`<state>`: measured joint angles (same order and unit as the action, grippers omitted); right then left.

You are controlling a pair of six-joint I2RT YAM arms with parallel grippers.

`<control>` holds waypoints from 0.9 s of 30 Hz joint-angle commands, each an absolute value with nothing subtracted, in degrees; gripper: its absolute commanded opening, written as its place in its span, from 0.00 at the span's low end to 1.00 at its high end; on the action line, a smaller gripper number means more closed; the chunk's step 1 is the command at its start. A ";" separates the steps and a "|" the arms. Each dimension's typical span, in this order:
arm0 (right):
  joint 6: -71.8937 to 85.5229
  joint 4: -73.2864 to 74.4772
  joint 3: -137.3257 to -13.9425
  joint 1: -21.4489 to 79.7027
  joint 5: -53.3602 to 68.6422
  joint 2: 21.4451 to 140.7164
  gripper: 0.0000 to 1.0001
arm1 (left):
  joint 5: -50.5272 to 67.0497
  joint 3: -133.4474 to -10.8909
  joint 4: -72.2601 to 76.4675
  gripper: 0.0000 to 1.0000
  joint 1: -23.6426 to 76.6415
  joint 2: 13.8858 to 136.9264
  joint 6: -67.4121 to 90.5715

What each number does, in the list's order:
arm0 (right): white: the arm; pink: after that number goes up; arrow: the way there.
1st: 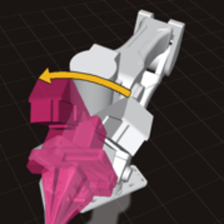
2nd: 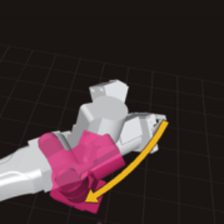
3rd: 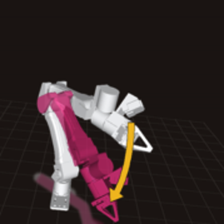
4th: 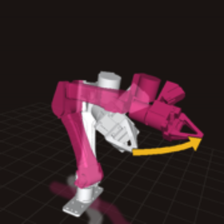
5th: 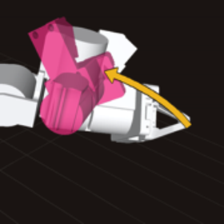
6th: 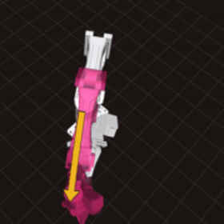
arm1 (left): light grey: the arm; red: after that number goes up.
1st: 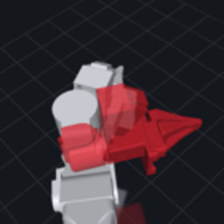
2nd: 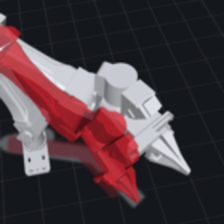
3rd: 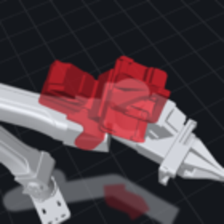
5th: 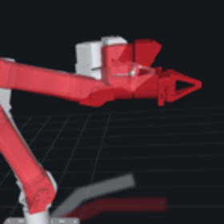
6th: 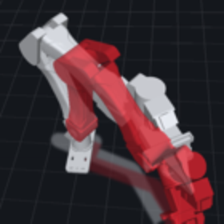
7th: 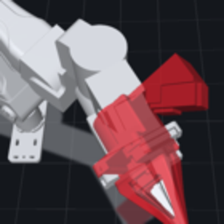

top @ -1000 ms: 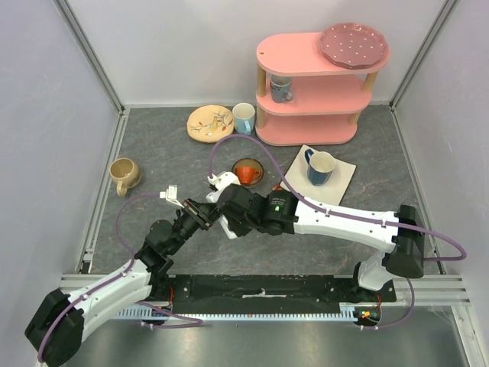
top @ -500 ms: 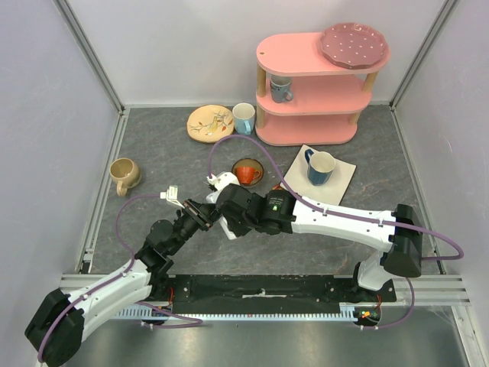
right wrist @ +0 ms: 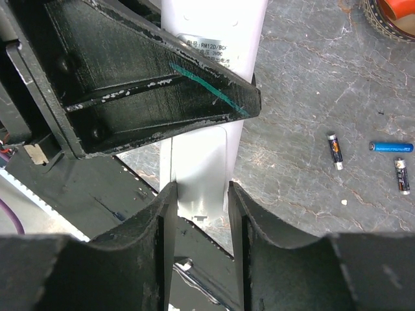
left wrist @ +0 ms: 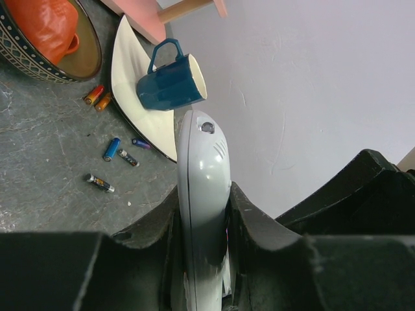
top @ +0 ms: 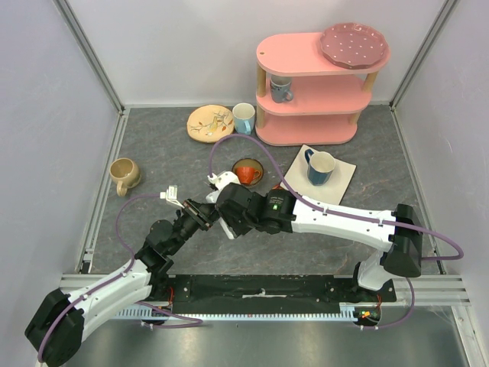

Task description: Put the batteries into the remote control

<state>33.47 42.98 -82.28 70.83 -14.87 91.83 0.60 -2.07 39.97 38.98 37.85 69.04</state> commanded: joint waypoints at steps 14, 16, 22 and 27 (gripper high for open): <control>34.89 42.54 -84.20 70.05 -14.94 92.20 0.55 | 1.06 0.97 46.05 0.02 39.20 38.32 70.93; 35.07 42.45 -84.29 70.05 -14.59 92.11 0.57 | 0.88 0.97 46.05 0.02 39.20 38.41 70.84; 35.42 42.28 -84.29 70.05 -14.50 91.85 0.61 | 0.70 1.23 46.05 0.02 39.20 38.67 70.58; 35.60 42.10 -84.29 70.05 -14.50 91.58 0.63 | 0.62 1.23 45.97 0.02 39.20 38.85 70.58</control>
